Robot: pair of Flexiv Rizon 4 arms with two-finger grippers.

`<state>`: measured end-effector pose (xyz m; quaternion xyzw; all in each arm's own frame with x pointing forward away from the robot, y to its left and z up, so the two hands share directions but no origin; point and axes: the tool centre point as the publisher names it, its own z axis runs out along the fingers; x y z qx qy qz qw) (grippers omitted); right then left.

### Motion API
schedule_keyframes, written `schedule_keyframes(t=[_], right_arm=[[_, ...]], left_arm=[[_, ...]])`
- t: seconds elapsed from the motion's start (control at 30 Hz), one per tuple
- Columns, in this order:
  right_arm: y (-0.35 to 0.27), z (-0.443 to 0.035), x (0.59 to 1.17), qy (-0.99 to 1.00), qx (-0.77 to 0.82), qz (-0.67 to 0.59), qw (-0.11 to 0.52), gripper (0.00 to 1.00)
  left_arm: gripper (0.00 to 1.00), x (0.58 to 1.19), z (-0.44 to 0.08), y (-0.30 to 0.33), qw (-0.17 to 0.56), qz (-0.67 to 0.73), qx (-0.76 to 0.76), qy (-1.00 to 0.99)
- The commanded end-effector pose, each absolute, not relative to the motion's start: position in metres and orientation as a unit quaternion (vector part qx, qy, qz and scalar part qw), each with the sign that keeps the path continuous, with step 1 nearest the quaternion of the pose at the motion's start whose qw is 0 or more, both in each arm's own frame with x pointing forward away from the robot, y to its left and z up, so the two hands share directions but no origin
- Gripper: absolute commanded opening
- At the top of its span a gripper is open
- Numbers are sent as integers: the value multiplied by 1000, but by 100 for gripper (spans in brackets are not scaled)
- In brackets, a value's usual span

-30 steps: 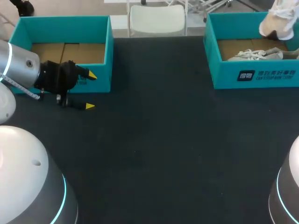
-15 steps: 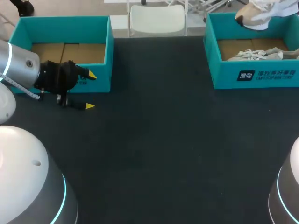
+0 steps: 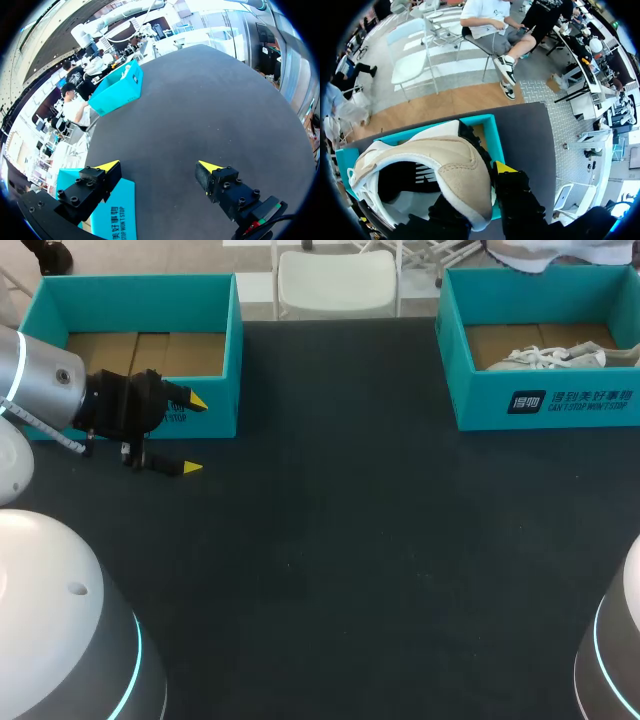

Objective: Take the shoe out of the shoebox, open the shoe tongue, remove and reinsert the insole, then place the shoe into the shoebox

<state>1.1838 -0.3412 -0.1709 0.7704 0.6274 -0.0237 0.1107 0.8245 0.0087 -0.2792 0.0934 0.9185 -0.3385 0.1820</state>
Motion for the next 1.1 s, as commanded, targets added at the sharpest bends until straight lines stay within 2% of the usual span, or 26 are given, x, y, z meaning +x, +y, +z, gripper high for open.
schedule_keyframes(t=[0.03,0.27,0.63,1.1], right_arm=[[-342,-170,1182,633,766,-24,113,0],[-340,-174,1180,624,773,-26,114,0],[-353,-209,1169,537,827,-39,165,0],[-347,-264,1147,531,835,-52,137,0]], left_arm=[[100,824,-279,9,182,-338,94,919],[100,824,-279,9,182,-338,94,919],[100,824,-279,9,182,-338,94,919],[100,824,-279,9,182,-338,94,919]])
